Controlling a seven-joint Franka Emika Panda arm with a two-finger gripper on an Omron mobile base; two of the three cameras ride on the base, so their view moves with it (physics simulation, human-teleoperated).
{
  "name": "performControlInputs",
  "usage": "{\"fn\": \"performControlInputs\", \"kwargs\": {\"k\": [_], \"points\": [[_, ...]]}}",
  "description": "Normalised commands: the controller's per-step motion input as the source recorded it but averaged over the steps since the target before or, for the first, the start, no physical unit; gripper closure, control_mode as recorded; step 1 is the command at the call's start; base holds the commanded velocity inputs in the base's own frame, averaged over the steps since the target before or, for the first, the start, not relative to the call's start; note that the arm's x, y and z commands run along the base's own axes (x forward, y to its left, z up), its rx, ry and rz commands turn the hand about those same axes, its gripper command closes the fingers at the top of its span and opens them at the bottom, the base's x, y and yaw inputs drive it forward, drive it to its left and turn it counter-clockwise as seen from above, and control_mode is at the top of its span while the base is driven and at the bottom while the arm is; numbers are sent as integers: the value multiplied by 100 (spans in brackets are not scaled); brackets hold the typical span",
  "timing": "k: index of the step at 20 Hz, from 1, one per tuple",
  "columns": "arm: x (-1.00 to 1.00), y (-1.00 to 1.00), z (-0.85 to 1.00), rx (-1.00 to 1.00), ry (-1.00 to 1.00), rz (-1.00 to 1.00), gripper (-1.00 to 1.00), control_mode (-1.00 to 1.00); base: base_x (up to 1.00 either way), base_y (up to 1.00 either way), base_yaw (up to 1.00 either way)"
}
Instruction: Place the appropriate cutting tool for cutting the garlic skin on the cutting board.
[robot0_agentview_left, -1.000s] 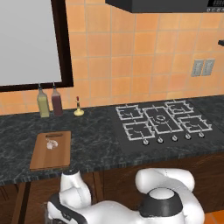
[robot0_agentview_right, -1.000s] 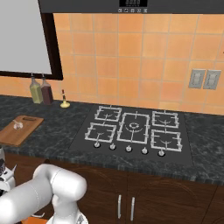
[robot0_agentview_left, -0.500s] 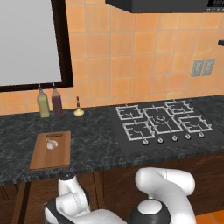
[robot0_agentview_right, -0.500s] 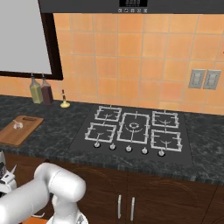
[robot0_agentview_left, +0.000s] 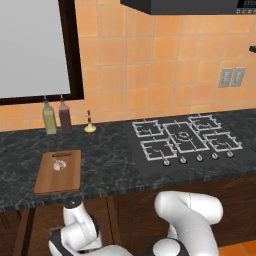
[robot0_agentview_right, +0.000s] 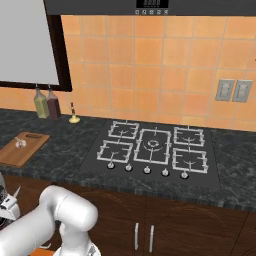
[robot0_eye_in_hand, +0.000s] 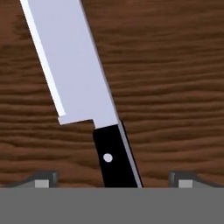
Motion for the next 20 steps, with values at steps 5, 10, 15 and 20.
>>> {"fn": "performControlInputs", "kwargs": {"k": [5, 10, 15, 20], "points": [[-8, 11, -13, 0, -1, 0, 100, -100, 0, 0, 0], [-17, -6, 25, 8, -2, 0, 100, -100, 0, 0, 0], [-45, -17, 92, 11, -12, 0, 100, -100, 0, 0, 0], [-72, -2, 69, 9, 1, 0, 100, -100, 0, 0, 0]]}}
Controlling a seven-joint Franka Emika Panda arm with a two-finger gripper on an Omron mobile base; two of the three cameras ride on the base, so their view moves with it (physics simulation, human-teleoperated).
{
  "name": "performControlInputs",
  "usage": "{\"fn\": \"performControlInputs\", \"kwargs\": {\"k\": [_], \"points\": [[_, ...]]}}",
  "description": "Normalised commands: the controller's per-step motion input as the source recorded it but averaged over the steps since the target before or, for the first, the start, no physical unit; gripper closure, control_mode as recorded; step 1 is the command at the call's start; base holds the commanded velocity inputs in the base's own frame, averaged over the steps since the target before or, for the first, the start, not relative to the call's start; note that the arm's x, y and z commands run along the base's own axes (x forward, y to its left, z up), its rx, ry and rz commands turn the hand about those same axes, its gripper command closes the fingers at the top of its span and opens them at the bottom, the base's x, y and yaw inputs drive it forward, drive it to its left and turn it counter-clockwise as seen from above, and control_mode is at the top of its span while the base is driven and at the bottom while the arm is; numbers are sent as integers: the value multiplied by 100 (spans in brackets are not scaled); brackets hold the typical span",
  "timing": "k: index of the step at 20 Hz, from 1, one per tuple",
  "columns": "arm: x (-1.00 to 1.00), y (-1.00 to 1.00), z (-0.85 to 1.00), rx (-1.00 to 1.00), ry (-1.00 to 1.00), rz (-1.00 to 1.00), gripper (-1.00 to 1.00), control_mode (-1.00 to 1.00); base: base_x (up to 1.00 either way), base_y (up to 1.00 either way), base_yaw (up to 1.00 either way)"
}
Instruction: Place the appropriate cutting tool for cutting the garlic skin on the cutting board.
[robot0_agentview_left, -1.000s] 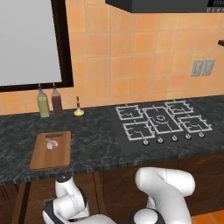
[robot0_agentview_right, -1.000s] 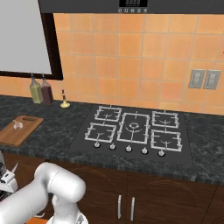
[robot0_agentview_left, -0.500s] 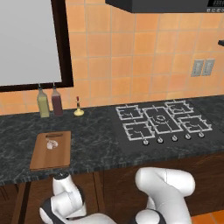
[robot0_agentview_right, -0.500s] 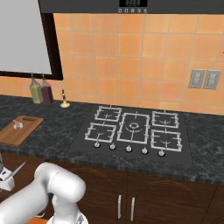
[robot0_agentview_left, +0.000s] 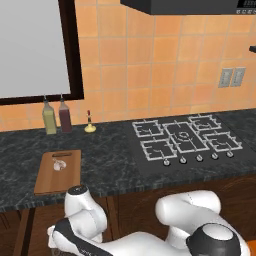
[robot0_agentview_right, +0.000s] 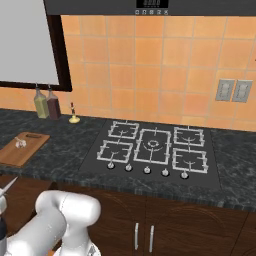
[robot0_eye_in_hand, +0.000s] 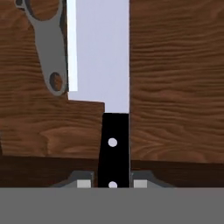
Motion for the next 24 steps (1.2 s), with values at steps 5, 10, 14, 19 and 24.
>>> {"fn": "performControlInputs", "kwargs": {"k": [5, 10, 14, 19, 24], "points": [[-68, 0, 40, 2, 11, 0, 100, -100, 0, 0, 0], [-65, 0, 95, 0, 0, 0, 100, -100, 0, 0, 0], [-63, 0, 100, 0, 0, 0, 100, -100, 0, 0, 0], [9, 0, 100, 0, -3, -2, 100, -100, 0, 0, 0], [67, 28, 63, 0, -7, -15, 100, -100, 0, 0, 0]]}}
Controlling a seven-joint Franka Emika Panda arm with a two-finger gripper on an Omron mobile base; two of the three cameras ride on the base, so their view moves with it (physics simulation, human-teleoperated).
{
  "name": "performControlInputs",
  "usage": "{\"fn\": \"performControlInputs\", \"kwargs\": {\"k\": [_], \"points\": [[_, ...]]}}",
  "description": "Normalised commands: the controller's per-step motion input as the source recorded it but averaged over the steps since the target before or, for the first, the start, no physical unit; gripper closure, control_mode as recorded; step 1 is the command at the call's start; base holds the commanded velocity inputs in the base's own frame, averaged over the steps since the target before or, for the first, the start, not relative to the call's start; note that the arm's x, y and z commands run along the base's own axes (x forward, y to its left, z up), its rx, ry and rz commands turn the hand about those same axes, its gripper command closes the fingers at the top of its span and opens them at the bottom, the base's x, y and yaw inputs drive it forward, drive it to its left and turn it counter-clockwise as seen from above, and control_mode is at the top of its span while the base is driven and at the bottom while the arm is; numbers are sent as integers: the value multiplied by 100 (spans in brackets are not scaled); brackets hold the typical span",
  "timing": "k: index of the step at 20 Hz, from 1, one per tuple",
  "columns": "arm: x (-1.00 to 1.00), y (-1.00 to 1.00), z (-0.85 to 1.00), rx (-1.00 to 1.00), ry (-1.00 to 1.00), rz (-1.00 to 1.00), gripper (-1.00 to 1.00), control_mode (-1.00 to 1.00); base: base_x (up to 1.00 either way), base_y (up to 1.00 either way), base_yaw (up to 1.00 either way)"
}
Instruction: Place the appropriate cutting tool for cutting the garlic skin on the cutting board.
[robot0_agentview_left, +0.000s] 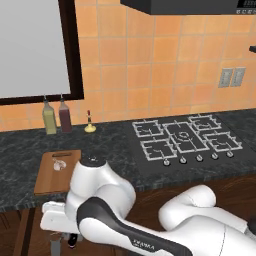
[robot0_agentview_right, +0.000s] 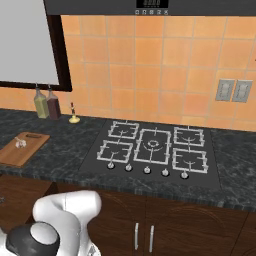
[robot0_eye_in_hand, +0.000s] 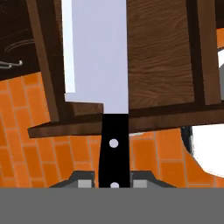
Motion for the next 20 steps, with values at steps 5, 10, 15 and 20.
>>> {"fn": "performControlInputs", "kwargs": {"k": [5, 10, 15, 20], "points": [[75, 50, 39, -2, -4, -13, 100, -100, 0, 0, 0], [90, 39, 31, -1, -1, -17, 100, -100, 0, 0, 0], [85, 21, -4, -4, 0, -19, 100, -100, 0, 0, 0], [78, 11, -29, -7, 0, -17, 100, -100, 0, 0, 0]]}}
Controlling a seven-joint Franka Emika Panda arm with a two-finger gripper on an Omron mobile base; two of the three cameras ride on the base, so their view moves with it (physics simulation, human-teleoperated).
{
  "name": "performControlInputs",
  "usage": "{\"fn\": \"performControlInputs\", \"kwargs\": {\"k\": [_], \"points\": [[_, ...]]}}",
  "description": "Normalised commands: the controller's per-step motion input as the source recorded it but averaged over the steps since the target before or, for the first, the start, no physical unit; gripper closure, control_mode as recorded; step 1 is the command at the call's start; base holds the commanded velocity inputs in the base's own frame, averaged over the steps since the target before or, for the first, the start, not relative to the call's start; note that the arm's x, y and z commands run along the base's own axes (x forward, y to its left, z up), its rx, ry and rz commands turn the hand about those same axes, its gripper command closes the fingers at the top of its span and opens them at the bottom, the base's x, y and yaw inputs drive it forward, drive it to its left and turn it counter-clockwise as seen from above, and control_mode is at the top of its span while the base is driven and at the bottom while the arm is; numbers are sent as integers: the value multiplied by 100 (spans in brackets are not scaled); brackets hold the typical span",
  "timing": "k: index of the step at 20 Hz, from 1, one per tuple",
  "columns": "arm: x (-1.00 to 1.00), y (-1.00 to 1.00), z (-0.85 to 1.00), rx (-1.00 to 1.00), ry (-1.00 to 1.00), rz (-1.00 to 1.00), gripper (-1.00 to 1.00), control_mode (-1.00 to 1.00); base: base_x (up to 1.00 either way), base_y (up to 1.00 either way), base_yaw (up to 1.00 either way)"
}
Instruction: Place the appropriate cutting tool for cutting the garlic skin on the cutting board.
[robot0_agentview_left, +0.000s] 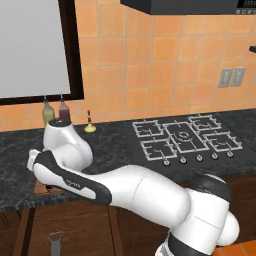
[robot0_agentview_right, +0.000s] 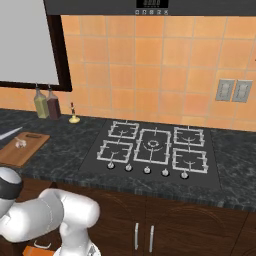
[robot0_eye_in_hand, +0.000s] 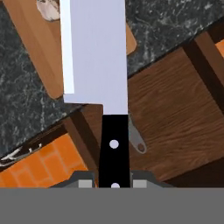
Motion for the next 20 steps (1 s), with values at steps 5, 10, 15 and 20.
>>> {"fn": "performControlInputs", "kwargs": {"k": [5, 10, 15, 20], "points": [[72, 8, -41, -7, 0, -15, 100, -100, 0, 0, 0], [46, 12, -40, -6, 0, -11, 100, -100, 0, 0, 0], [37, 8, -38, -3, 0, -8, 100, -100, 0, 0, 0], [32, 1, -35, -1, 0, -6, 100, -100, 0, 0, 0]]}}
